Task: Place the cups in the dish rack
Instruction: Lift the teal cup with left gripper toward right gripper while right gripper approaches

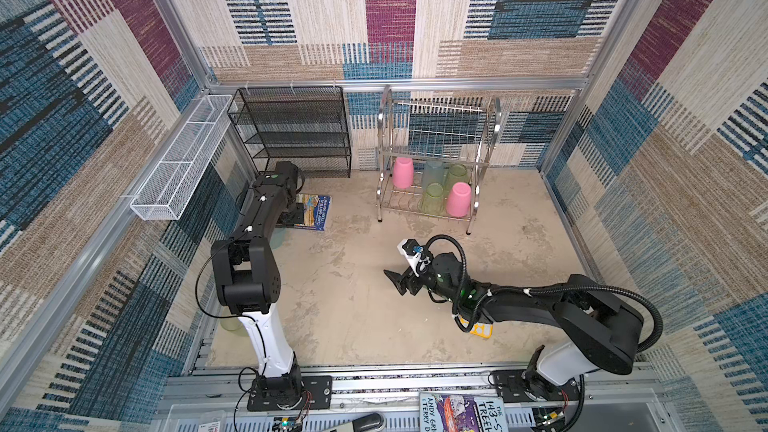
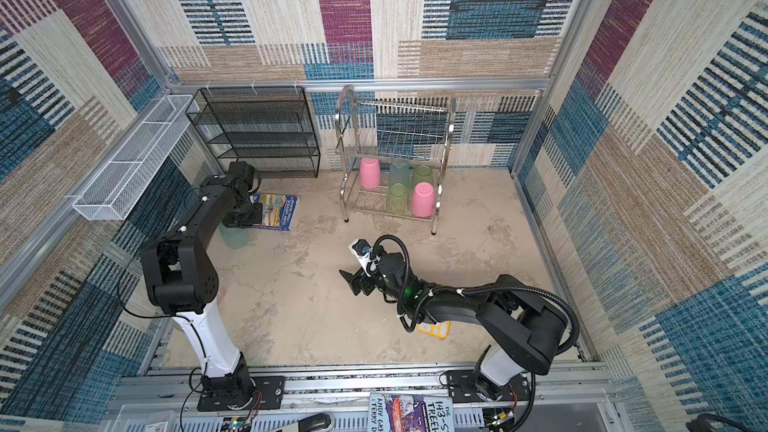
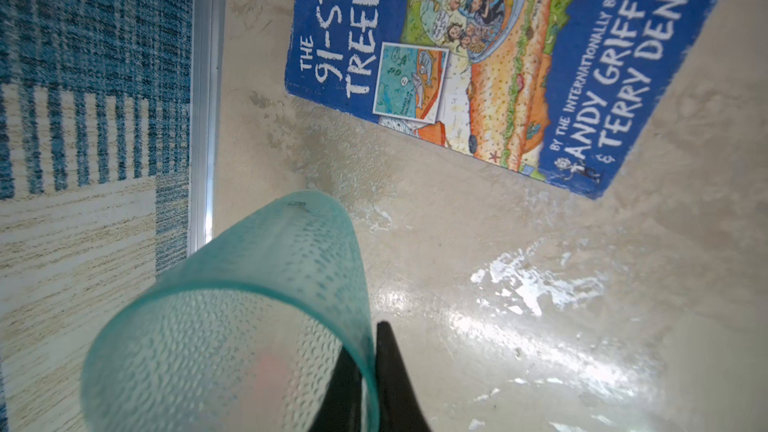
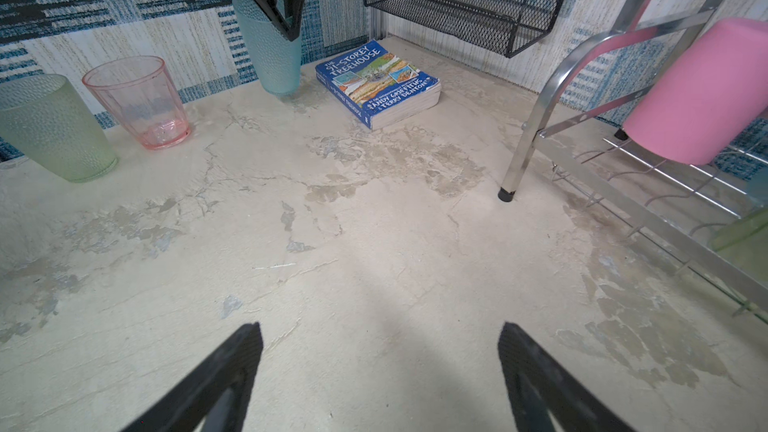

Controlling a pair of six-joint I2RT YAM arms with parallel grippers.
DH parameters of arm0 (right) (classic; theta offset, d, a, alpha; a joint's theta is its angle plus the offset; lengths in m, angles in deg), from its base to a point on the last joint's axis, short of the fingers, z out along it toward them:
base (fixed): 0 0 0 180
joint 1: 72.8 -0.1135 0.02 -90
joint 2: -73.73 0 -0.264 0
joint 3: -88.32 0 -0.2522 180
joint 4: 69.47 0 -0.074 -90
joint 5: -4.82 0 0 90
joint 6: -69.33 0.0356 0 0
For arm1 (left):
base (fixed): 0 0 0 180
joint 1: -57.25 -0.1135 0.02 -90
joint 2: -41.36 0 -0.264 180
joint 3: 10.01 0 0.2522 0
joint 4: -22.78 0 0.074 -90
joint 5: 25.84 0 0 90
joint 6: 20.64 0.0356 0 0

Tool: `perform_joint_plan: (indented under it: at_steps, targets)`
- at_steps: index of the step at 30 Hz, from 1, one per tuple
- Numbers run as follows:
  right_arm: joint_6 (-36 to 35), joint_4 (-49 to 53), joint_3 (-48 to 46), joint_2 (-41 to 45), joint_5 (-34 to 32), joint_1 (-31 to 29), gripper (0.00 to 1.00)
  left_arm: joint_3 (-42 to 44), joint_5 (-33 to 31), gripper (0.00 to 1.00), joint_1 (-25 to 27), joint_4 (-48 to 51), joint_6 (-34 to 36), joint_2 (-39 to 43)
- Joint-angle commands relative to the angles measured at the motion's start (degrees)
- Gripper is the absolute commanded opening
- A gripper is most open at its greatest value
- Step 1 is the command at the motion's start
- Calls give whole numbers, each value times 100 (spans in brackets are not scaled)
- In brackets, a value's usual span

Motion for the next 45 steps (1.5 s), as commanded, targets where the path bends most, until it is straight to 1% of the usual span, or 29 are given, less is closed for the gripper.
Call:
perform_joint_plan:
  at_steps: [1, 4, 8, 16, 19, 21, 24, 26, 30, 35, 41, 43, 45]
  targets:
    - [115, -53, 53, -19, -101, -2, 91, 167, 295, 3, 114, 6, -182, 249]
    - [164, -27, 57, -15, -128, -2, 91, 374, 531, 1, 296, -24, -240, 471]
    - [215, 8, 74, 20, -147, -2, 91, 655, 701, 0, 676, -38, -378, 795]
    - [308, 85, 79, 117, -260, -2, 92, 1267, 1566, 0, 1322, -322, -915, 1567]
    - [427, 164, 131, 108, -320, -1, 92, 1501, 1995, 0, 1537, -485, -1173, 1843]
    - [547, 284, 211, 83, -368, -2, 92, 1751, 2492, 1, 1588, -781, -1426, 2117]
    - [774, 564, 387, 36, -504, -1, 92, 2054, 3054, 1, 1619, -1206, -1771, 2487]
    - [1024, 802, 516, 29, -626, -2, 92, 2242, 3372, 2, 1628, -1464, -1991, 2712]
    - [1643, 1242, 715, 24, -816, 1, 92, 2573, 3795, 3, 1632, -1968, -2358, 3071]
    - [2556, 1964, 1113, 66, -977, 3, 92, 3086, 4319, 3, 1631, -2912, -2844, 3467]
    - [3612, 2787, 1652, 125, -1192, 7, 93, 3444, 4809, 3, 1629, -3812, -3436, 3536]
    - [3941, 2988, 1817, 161, -1243, 12, 93, 3588, 4877, 3, 1629, -4149, -3643, 3541]
    - [4273, 3184, 1978, 199, -1291, 16, 94, 3718, 5118, 3, 1629, -4476, -3880, 3550]
